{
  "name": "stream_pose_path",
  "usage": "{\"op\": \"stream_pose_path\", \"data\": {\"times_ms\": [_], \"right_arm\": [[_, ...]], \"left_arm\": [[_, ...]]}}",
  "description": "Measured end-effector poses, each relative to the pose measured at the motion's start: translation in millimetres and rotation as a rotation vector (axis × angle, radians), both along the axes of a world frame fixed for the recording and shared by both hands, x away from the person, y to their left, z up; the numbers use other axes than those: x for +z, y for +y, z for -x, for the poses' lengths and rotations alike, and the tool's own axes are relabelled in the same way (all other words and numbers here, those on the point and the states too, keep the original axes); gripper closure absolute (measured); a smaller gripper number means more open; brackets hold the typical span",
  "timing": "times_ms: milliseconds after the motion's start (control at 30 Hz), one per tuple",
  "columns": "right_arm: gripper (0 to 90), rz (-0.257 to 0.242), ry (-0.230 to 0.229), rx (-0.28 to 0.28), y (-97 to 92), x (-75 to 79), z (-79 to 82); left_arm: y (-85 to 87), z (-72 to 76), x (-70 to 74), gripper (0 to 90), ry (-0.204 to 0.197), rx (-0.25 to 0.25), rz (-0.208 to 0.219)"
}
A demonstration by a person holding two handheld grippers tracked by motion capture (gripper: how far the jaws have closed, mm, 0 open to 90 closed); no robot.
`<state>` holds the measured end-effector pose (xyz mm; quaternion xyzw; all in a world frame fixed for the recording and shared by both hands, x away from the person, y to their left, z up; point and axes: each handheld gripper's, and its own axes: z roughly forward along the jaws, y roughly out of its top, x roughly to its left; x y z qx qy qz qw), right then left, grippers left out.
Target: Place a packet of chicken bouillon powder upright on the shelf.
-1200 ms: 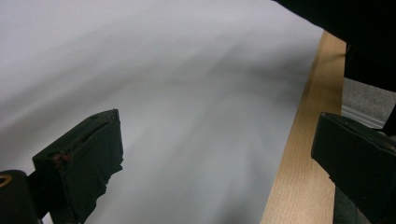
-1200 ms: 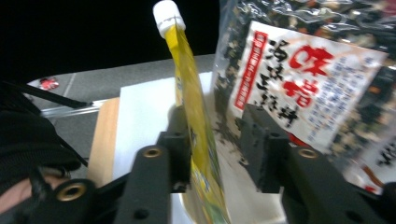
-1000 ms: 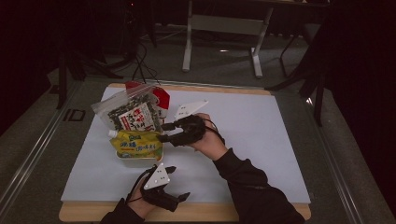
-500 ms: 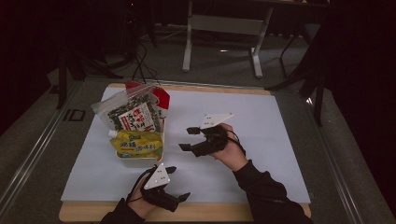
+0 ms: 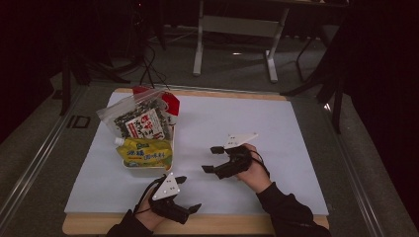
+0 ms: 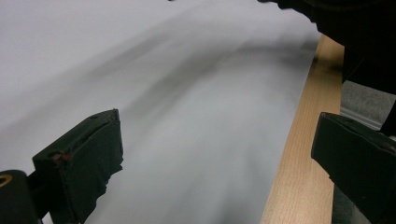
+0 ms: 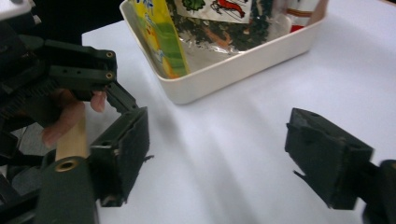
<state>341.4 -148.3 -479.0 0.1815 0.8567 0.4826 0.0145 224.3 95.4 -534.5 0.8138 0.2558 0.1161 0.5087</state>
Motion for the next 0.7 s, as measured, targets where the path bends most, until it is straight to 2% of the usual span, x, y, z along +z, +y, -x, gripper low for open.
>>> {"op": "stream_pose_path", "data": {"times_ms": [267, 600, 700], "right_arm": [[20.1, -0.022, 0.039, -0.019, -20.5, -12.5, 7.1], [15.6, 0.005, 0.040, -0.029, -37.3, -26.6, 18.6], [15.3, 0.005, 0.028, -0.041, -43.9, -30.7, 22.2]], "left_arm": [[0.3, -0.1, -0.2, 3.3, 0.002, 0.000, 0.003], [-0.1, 0.3, -0.3, 3.3, 0.003, -0.002, 0.000], [-0.1, 0.7, -0.1, 3.3, 0.001, -0.003, -0.001]]}}
